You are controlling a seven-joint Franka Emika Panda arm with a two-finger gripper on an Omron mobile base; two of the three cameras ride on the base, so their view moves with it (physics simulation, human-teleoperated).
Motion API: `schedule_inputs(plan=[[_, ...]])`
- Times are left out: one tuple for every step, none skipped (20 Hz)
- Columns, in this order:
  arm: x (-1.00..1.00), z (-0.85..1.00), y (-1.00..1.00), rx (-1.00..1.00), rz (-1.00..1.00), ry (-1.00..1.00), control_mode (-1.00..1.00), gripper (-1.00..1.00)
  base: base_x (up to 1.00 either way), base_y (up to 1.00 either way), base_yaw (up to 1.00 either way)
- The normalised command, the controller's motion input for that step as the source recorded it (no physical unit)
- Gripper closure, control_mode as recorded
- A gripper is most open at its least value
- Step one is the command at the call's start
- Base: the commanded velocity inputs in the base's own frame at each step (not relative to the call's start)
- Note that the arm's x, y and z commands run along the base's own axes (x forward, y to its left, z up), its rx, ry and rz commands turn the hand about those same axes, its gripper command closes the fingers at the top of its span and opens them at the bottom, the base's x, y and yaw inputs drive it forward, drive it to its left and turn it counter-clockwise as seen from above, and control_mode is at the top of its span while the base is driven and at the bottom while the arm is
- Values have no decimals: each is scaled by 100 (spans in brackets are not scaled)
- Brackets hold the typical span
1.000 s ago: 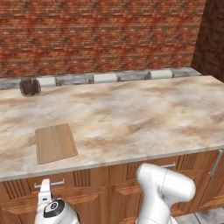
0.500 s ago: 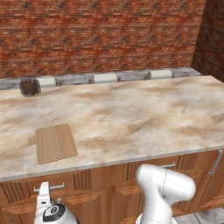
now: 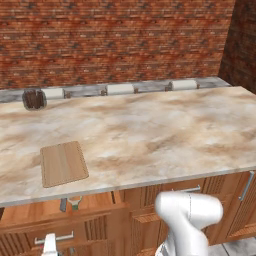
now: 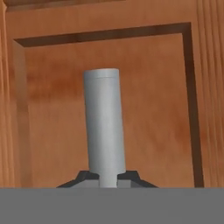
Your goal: Open the drawer on the left and place the cutting tools on the cutting board.
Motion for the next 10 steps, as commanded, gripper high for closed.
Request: schedule_inputs(plan=[[-100, 0, 0, 5, 0, -5, -100, 100, 0, 0, 0], [-100, 0, 0, 4, 0, -5, -100, 100, 0, 0, 0], [-100, 0, 0, 3, 0, -4, -100, 100, 0, 0, 0], [-100, 0, 0, 3, 0, -3, -100, 100, 0, 0, 0], [-100, 0, 0, 3, 0, -3, -100, 100, 0, 0, 0], [-100, 0, 0, 3, 0, -2, -100, 100, 0, 0, 0], [-100, 0, 0, 3, 0, 0, -100, 100, 0, 0, 0], [-100, 0, 0, 1, 0, 0, -100, 100, 0, 0, 0], [-100, 0, 0, 0, 0, 0, -100, 100, 0, 0, 0], [-100, 0, 0, 0, 0, 0, -100, 100, 0, 0, 0]])
